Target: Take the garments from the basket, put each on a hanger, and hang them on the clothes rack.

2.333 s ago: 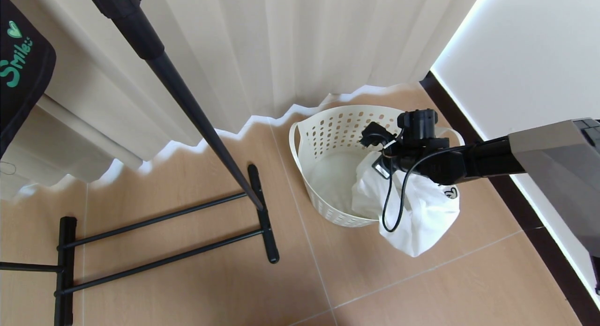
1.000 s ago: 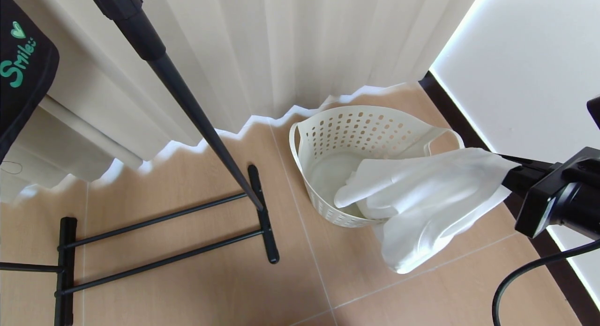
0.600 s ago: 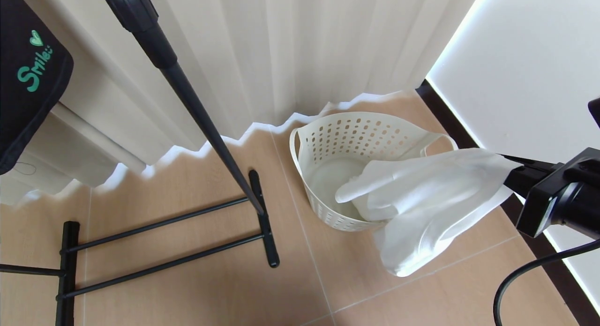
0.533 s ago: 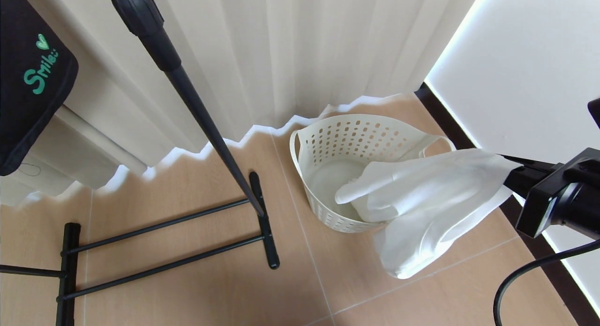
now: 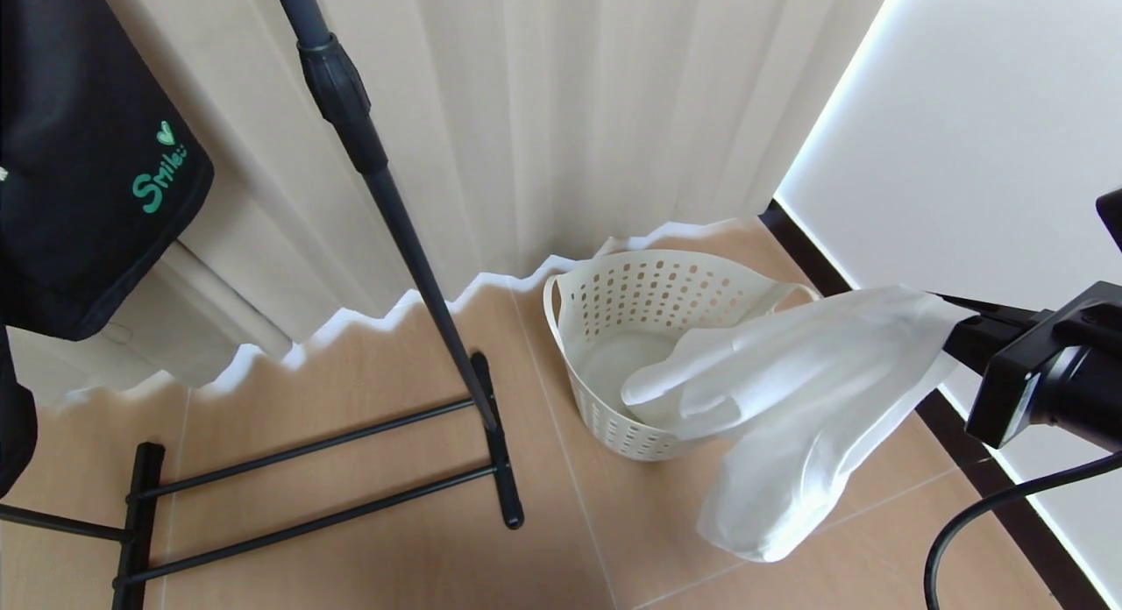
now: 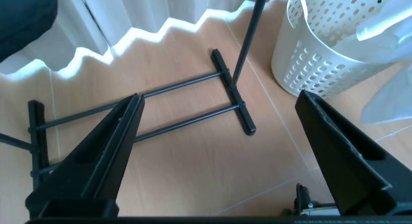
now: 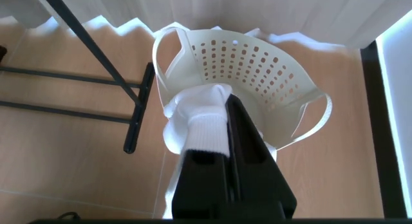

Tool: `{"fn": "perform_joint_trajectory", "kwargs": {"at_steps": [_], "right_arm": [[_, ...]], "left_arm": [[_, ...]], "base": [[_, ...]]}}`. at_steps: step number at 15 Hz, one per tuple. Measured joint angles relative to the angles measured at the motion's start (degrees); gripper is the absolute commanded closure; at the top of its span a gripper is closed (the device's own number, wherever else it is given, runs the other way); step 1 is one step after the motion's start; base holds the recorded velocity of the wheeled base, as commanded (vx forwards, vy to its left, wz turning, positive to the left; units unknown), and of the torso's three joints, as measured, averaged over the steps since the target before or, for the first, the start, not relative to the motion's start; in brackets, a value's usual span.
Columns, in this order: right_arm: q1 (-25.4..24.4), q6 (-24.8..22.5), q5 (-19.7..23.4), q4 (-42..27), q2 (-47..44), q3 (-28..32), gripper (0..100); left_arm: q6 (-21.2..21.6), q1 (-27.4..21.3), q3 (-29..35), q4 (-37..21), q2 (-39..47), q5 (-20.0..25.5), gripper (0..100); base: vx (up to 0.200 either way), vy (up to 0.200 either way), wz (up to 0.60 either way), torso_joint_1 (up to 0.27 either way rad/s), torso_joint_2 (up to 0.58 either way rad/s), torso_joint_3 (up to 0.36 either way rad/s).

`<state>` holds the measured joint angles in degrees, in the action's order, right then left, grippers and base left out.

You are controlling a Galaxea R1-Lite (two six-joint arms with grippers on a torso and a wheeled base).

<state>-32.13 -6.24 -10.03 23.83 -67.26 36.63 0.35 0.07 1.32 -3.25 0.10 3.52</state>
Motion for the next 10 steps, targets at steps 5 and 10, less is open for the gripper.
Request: {"fn": "perform_joint_trajectory", "kwargs": {"at_steps": [5, 10], "right_arm": [[0.44, -0.18, 0.11, 0.02, 0.02, 0.00, 100], [0.41, -0.22, 0.05, 0.04, 0.06, 0.02, 100]], "left_arm": [[0.00, 0.00, 0.00, -0.02, 0.00, 0.00, 0], [0.00, 0.00, 0.00, 0.04, 0.00, 0.00, 0]], "base": [[0.000, 0.000, 0.00, 0.012, -0.15, 0.065], [0.000, 0.000, 0.00, 0.069, -0.42, -0.156]]}}
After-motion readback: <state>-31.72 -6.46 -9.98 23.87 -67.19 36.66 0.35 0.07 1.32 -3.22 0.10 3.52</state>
